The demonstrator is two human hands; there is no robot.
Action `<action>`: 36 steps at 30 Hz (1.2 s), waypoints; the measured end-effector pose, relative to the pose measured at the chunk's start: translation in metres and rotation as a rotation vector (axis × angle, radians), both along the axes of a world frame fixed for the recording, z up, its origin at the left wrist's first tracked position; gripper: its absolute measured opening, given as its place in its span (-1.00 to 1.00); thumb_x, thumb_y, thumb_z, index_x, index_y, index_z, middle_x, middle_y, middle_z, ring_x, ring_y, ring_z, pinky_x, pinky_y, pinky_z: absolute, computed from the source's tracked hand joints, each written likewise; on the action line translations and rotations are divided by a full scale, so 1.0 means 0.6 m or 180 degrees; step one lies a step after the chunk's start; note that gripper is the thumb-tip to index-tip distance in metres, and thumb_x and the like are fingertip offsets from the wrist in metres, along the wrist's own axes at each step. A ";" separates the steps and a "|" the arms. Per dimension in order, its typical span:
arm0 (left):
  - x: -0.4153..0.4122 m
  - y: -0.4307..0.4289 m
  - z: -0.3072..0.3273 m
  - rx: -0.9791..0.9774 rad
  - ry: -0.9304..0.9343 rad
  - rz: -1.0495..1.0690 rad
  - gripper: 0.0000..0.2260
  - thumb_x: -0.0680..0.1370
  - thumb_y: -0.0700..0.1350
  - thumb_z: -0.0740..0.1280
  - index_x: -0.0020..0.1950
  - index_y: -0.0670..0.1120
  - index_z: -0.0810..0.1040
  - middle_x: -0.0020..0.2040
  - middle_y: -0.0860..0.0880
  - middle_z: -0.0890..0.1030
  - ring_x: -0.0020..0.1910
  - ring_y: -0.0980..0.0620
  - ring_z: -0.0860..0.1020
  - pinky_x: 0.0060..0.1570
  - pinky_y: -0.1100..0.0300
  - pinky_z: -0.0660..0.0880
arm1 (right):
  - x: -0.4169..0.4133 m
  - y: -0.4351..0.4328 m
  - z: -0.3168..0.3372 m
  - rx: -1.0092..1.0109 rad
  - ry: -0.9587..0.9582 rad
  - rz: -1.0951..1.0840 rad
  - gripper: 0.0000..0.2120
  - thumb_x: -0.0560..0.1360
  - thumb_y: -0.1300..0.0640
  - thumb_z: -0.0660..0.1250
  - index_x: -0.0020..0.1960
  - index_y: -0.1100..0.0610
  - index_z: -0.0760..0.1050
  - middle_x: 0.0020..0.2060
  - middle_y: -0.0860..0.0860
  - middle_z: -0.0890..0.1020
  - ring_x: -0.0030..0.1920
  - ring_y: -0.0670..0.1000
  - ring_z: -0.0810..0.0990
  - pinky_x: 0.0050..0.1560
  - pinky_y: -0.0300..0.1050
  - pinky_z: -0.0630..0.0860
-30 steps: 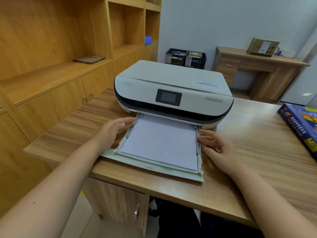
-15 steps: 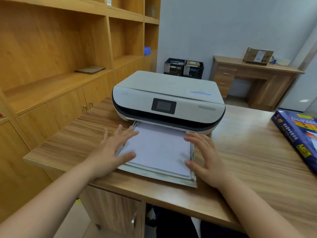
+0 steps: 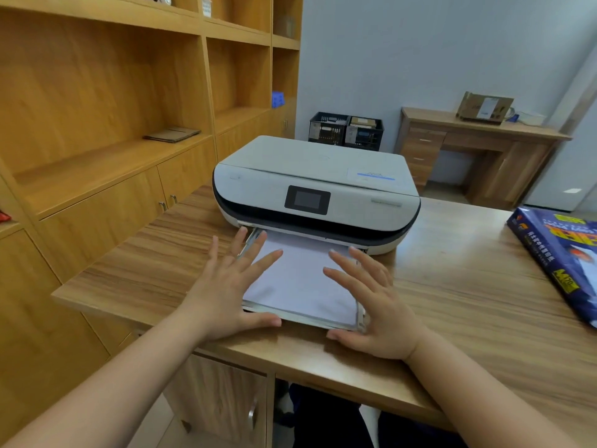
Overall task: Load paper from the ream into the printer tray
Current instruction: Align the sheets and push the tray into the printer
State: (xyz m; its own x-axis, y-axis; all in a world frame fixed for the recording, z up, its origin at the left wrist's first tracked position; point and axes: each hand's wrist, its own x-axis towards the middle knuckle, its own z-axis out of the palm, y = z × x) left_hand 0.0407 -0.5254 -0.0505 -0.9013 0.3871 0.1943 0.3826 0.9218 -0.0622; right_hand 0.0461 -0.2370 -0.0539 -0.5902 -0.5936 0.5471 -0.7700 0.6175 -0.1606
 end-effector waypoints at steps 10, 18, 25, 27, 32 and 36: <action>-0.057 0.008 -0.010 -0.0073 0.0434 -0.0210 -0.15 0.35 0.59 -0.11 0.54 0.24 -0.20 0.60 0.02 -0.13 0.54 -0.05 -0.28 0.43 -0.37 -0.11 | -0.015 -0.004 -0.018 -0.0320 0.0450 -0.0495 -0.39 0.42 -0.11 0.43 0.37 0.13 0.42 0.47 0.13 0.31 0.52 0.22 0.10 0.49 0.08 0.09; -0.122 0.024 -0.012 -0.0073 0.0485 -0.0223 -0.18 0.37 0.57 -0.17 0.55 0.21 -0.12 0.59 0.02 -0.07 0.54 0.01 -0.25 0.45 -0.31 -0.15 | -0.030 -0.010 -0.041 0.0076 -0.0140 -0.1127 -0.32 0.45 -0.20 0.22 0.50 0.00 0.16 0.54 -0.01 0.16 0.55 0.07 -0.08 0.48 0.01 -0.08; -0.166 0.035 -0.011 -0.0051 0.0456 -0.0132 -0.22 0.32 0.58 -0.28 0.46 0.30 -0.40 0.58 0.09 -0.21 0.52 0.03 -0.35 0.45 -0.27 -0.25 | -0.032 -0.019 -0.055 0.0208 -0.0244 -0.1607 -0.26 0.47 -0.20 0.14 0.56 -0.02 -0.01 0.57 0.07 -0.15 0.53 0.17 -0.25 0.44 0.12 -0.16; -0.176 0.036 -0.011 -0.0027 0.0502 -0.0128 -0.22 0.33 0.57 -0.28 0.45 0.30 -0.41 0.58 0.09 -0.21 0.52 0.03 -0.34 0.45 -0.26 -0.23 | -0.034 -0.019 -0.056 0.0273 -0.0337 -0.1623 -0.27 0.49 -0.23 0.07 0.56 -0.07 -0.12 0.55 -0.02 -0.27 0.51 0.13 -0.35 0.43 0.13 -0.22; -0.187 0.038 -0.017 0.0018 0.0676 -0.0144 -0.20 0.37 0.56 -0.20 0.53 0.25 -0.26 0.60 0.05 -0.11 0.54 0.02 -0.27 0.45 -0.29 -0.16 | -0.064 -0.023 -0.044 0.0603 -0.0202 -0.1705 -0.18 0.43 -0.33 0.10 0.57 -0.02 -0.08 0.57 0.08 -0.16 0.52 0.19 -0.28 0.42 0.21 -0.20; -0.182 0.040 -0.017 0.0106 0.0764 -0.0090 -0.20 0.40 0.52 -0.06 0.56 0.20 -0.12 0.60 0.01 0.00 0.56 -0.01 -0.15 0.43 -0.33 -0.11 | -0.126 -0.013 -0.003 0.0882 0.0140 -0.1521 -0.15 0.40 -0.34 0.17 0.54 0.11 0.13 0.55 0.10 0.10 0.54 0.23 -0.07 0.46 0.22 -0.04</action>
State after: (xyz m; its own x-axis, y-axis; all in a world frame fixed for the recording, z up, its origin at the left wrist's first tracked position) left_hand -0.0685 -0.5012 -0.0608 -0.8166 0.4014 0.4147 0.3862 0.9140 -0.1242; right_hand -0.0294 -0.2447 -0.0557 -0.8093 -0.3905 0.4387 -0.3960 0.9144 0.0834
